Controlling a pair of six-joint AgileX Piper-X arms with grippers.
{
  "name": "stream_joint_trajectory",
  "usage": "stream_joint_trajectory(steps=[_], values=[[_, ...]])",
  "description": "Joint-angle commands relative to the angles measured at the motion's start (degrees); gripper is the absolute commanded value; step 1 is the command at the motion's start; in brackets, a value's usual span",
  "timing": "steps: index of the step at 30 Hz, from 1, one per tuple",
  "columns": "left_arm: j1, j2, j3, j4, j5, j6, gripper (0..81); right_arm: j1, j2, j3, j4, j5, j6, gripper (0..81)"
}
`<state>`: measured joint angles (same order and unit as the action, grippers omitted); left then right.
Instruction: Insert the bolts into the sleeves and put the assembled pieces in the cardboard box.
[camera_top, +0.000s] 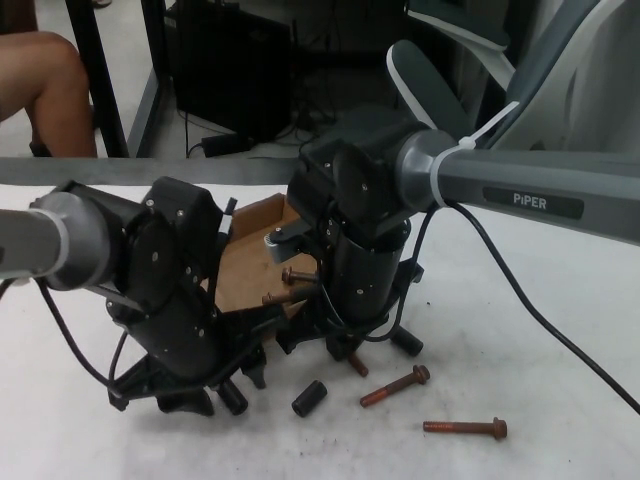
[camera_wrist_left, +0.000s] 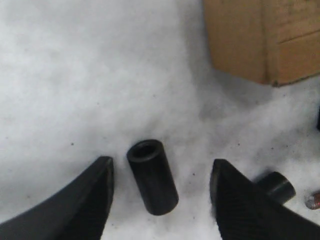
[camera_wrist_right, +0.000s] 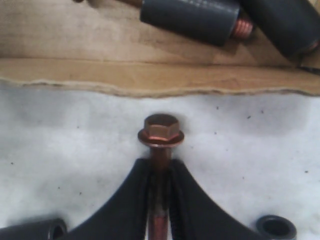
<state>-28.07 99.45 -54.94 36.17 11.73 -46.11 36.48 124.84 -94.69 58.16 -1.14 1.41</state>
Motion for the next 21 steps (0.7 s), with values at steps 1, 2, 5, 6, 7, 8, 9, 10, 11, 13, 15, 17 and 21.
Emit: stream_joint_trajectory(steps=[1,2,5,6,7,8,9,10,11,13,15,17,21], values=[[-0.8,0.0,0.0,0.8,-0.1,-0.2,54.9,0.0,1.9,1.1,-0.4,-1.7,-0.5,1.2],[-1.3,0.0,0.0,0.8,-0.1,-0.7,54.9,0.0,1.9,1.1,-0.4,-1.7,-0.5,1.2],[-2.4,0.4,0.0,0.6,-0.1,-4.1,54.9,0.0,1.9,1.1,-0.4,-1.7,-0.5,1.2],[-2.6,0.5,0.0,0.4,-0.1,-5.2,54.9,0.0,1.9,1.1,-0.4,-1.7,-0.5,1.2],[-2.7,0.6,0.0,0.3,-0.1,-5.4,54.9,0.0,1.9,1.1,-0.4,-1.7,-0.5,1.2],[-2.8,0.5,0.0,0.1,-0.1,-5.4,54.9,0.0,1.9,1.1,-0.4,-1.7,-0.5,1.2],[-2.8,0.5,0.0,-0.2,-0.1,-5.4,54.9,0.0,1.9,1.1,-0.4,-1.7,-0.5,1.2],[-2.8,0.5,0.0,-0.5,-0.1,-5.4,54.9,0.0,1.9,1.1,-0.4,-1.7,-0.5,1.2],[-2.8,0.5,0.0,-0.6,-0.1,-5.4,54.9,0.0,1.9,1.1,-0.4,-1.7,-0.5,1.2],[-2.8,0.5,0.0,-0.9,-0.1,-5.4,54.9,0.0,1.9,1.1,-0.4,-1.7,-0.5,1.2],[-2.8,0.5,0.0,-1.0,-1.1,-5.4,54.9,0.0,1.9,1.1,-0.4,-1.7,-0.5,1.2],[-2.8,0.5,0.0,-1.2,-2.0,-5.4,54.9,0.0,1.9,1.1,-0.4,-1.7,-0.5,1.2],[-2.8,0.5,0.0,-1.2,-4.1,-5.4,54.9,0.0,1.9,1.1,-0.4,-1.7,-1.9,1.2]])
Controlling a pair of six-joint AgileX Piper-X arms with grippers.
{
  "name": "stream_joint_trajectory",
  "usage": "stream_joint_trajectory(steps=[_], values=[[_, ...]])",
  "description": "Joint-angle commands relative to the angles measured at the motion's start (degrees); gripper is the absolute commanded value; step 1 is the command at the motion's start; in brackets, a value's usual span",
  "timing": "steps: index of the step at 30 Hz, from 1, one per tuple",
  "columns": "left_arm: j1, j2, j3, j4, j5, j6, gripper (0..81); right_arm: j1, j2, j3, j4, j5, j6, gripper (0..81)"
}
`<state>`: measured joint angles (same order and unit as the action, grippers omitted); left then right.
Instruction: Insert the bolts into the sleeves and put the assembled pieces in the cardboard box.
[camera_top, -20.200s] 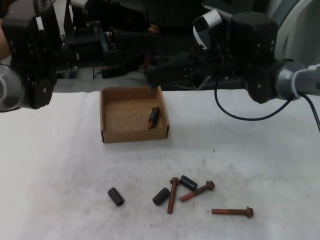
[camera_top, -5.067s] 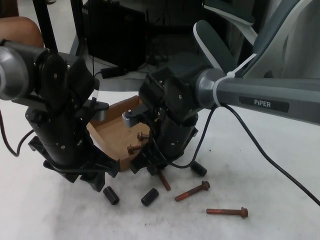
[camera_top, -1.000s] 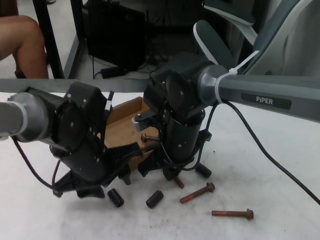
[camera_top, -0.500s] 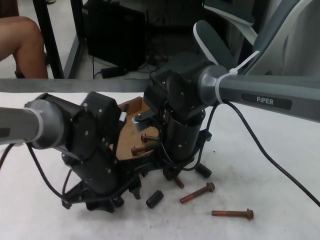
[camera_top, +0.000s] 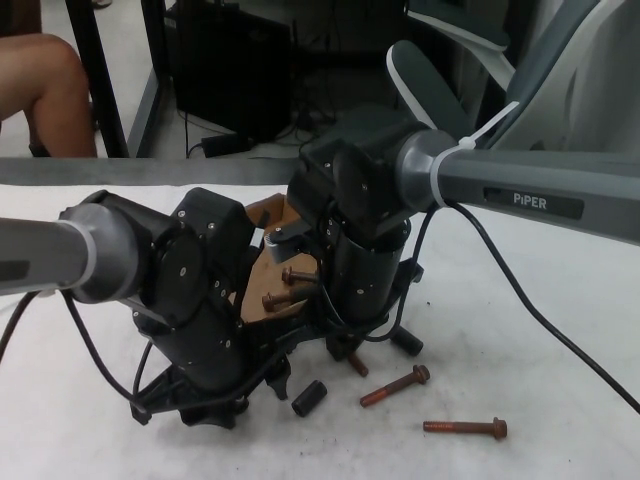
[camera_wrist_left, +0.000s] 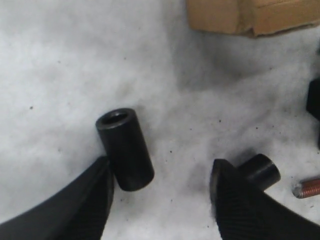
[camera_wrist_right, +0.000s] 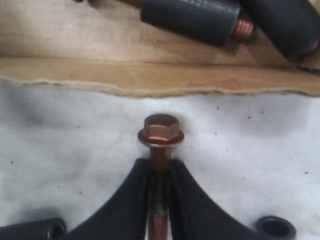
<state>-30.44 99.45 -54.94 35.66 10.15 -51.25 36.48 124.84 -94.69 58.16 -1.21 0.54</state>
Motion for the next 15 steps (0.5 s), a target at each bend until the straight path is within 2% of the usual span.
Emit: stream_joint_trajectory(steps=[1,8,11,15], values=[[-0.4,0.5,0.0,-0.7,-2.9,-0.2,54.9,0.0,1.9,1.1,-0.4,-1.6,-1.0,1.2],[-0.2,0.5,0.0,-0.7,-3.2,-2.5,53.8,0.0,1.9,1.1,-0.4,-1.6,-1.0,1.2],[-0.2,0.5,0.0,-0.7,-3.2,-2.5,49.0,0.0,1.9,1.1,-0.4,-1.6,-1.0,1.2],[-0.2,0.5,0.0,-1.2,-3.2,-2.5,38.6,0.0,1.9,1.1,-0.4,-1.6,-1.0,1.2]])
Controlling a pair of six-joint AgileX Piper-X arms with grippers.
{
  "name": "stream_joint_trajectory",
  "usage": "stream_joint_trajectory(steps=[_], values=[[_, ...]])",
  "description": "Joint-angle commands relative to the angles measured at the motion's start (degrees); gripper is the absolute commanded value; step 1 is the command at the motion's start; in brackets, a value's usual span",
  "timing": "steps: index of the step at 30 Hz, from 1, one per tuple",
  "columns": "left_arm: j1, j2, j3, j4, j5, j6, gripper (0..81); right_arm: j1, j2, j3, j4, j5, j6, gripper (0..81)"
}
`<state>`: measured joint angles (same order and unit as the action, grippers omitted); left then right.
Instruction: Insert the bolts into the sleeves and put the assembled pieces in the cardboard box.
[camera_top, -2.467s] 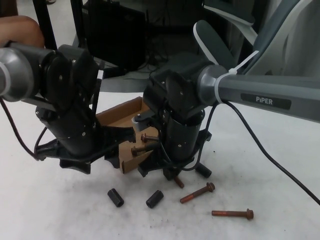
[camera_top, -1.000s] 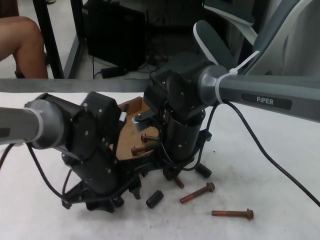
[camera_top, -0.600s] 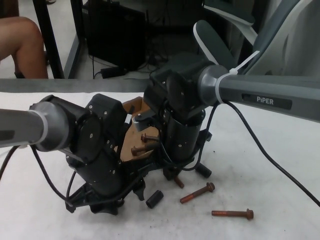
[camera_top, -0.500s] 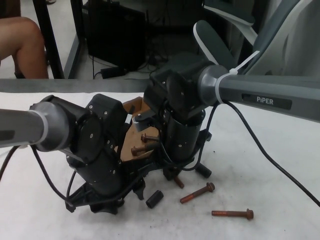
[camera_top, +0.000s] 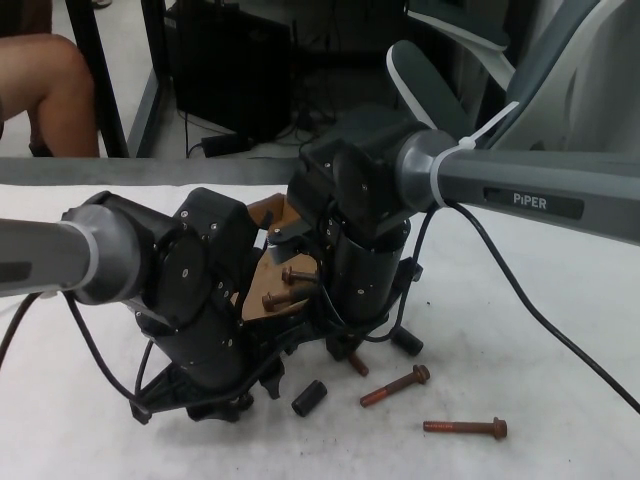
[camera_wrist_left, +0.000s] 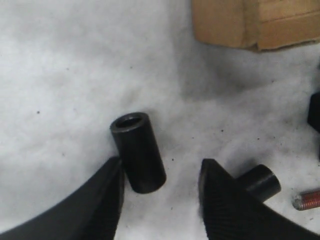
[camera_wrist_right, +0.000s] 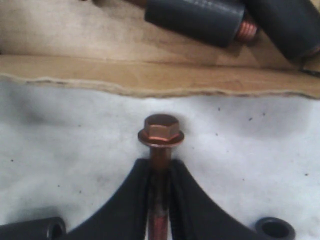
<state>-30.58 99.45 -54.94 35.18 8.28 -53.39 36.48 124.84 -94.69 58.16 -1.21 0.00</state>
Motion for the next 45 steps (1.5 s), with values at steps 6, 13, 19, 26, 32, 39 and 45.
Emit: stream_joint_trajectory(steps=[6,13,19,26,32,39,45], values=[[0.0,0.5,0.0,-0.9,-1.4,-0.2,22.8,-0.1,1.9,1.1,-0.4,-1.6,-1.5,1.2],[0.1,0.5,0.0,-2.1,-2.7,-0.2,9.4,-0.1,1.9,1.1,-0.4,-1.6,-1.7,1.2],[1.5,0.5,0.0,-3.6,-2.6,11.1,4.0,-0.1,1.9,1.1,-0.4,-3.9,-4.7,0.4],[3.8,0.5,0.0,-3.3,-2.6,26.5,3.6,-1.1,1.9,1.1,0.9,-4.3,-5.2,0.2],[4.2,0.2,0.0,-1.4,-2.6,36.4,0.1,-2.3,0.8,1.1,1.8,-4.3,-5.3,0.2],[4.4,-3.7,0.0,-1.1,-2.8,47.7,0.8,-4.5,-2.7,1.1,-0.4,-7.9,-6.5,0.2],[4.8,-8.0,0.0,-1.5,-2.4,56.9,0.8,-6.9,-4.2,0.8,-3.5,-17.0,-6.5,0.2]])
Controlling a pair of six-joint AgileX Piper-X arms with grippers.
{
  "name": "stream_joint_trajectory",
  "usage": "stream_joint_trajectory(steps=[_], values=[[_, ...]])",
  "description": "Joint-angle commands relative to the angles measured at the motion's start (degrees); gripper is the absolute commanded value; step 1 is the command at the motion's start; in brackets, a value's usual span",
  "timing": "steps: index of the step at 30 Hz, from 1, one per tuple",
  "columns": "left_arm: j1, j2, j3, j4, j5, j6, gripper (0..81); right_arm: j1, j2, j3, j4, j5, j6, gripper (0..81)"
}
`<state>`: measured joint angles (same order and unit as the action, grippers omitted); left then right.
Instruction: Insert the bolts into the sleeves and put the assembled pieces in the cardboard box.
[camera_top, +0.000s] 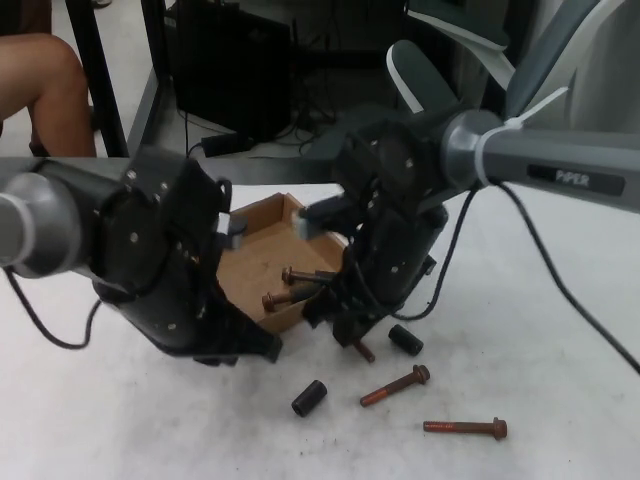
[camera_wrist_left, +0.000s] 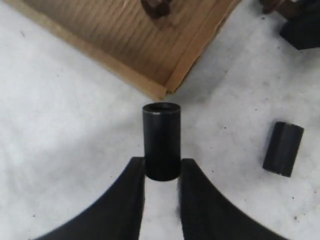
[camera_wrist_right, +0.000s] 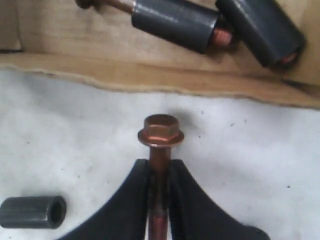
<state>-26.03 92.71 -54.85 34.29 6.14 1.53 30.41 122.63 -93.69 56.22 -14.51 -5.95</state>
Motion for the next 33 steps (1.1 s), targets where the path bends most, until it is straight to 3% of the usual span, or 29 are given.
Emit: stream_joint_trajectory(steps=[1,5,10,27,33], values=[[0.2,-1.9,-0.1,-1.0,0.2,2.9,0.8,-0.9,-2.3,-0.3,-1.9,-4.3,-0.5,0.2],[0.3,-4.0,-0.1,-3.0,5.3,5.0,0.8,-1.5,-3.2,-1.0,-3.3,-6.2,-0.5,0.2],[0.3,-6.3,-0.1,-3.6,10.3,7.5,0.8,-2.4,-4.6,-1.7,-7.6,-15.4,-1.2,0.2],[0.3,-16.5,-0.1,-3.7,19.6,19.1,0.8,-5.9,-5.2,-15.1,-11.0,-16.2,-3.0,0.2],[1.7,-16.9,-0.1,-4.0,25.2,22.1,0.8,-7.3,-5.2,-17.0,-18.5,-27.7,4.5,0.2]])
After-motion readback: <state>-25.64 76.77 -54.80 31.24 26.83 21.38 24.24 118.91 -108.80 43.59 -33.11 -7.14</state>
